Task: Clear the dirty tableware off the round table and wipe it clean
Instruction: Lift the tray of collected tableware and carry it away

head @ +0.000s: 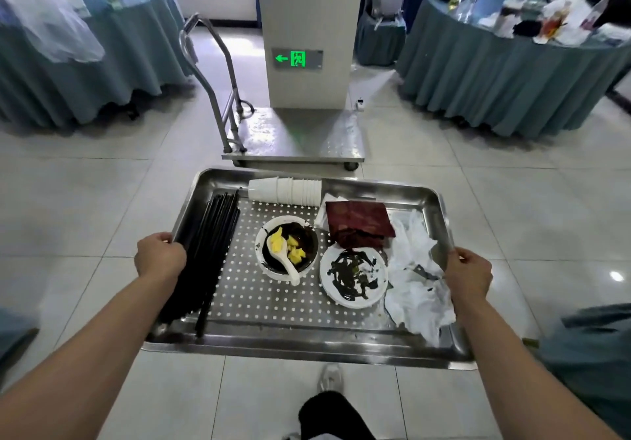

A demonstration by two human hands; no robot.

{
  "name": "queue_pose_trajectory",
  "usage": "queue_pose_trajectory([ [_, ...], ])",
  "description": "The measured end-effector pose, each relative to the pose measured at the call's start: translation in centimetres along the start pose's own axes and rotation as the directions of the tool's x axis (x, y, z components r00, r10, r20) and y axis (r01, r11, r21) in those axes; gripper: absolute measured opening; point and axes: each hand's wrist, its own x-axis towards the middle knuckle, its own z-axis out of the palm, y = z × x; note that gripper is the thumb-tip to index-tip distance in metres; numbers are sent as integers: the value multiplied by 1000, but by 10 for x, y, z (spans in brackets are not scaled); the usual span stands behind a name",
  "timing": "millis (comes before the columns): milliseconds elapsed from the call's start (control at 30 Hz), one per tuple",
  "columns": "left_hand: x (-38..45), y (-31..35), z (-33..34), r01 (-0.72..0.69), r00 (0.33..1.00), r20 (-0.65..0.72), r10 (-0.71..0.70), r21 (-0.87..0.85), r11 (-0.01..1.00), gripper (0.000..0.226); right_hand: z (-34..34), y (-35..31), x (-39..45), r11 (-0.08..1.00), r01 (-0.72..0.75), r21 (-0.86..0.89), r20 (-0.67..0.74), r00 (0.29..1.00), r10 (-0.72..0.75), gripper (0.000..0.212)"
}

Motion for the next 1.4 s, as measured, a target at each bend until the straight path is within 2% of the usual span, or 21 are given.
queue_pose_trajectory([
  [300,118,148,122,48,999,-25,-48,7,999,40,128,-103,184,1000,16,11,33,999,-16,25],
  [533,206,243,188,66,996,-56,-67,-16,998,37,218,-205,306,998,60,11,72,996,-61,24],
  [933,432,403,311,72,997,5,-72,26,997,35,404,-359,481,999,43,16,53,998,-44,26],
  [1167,540,492,377,66,998,12,-66,29,997,39,486,-417,563,999,-33,18,31,999,32,26],
  [1400,640,549,471,119,993,5,-119,54,991,40,585,-458,673,998,-58,-7,74,996,59,28],
])
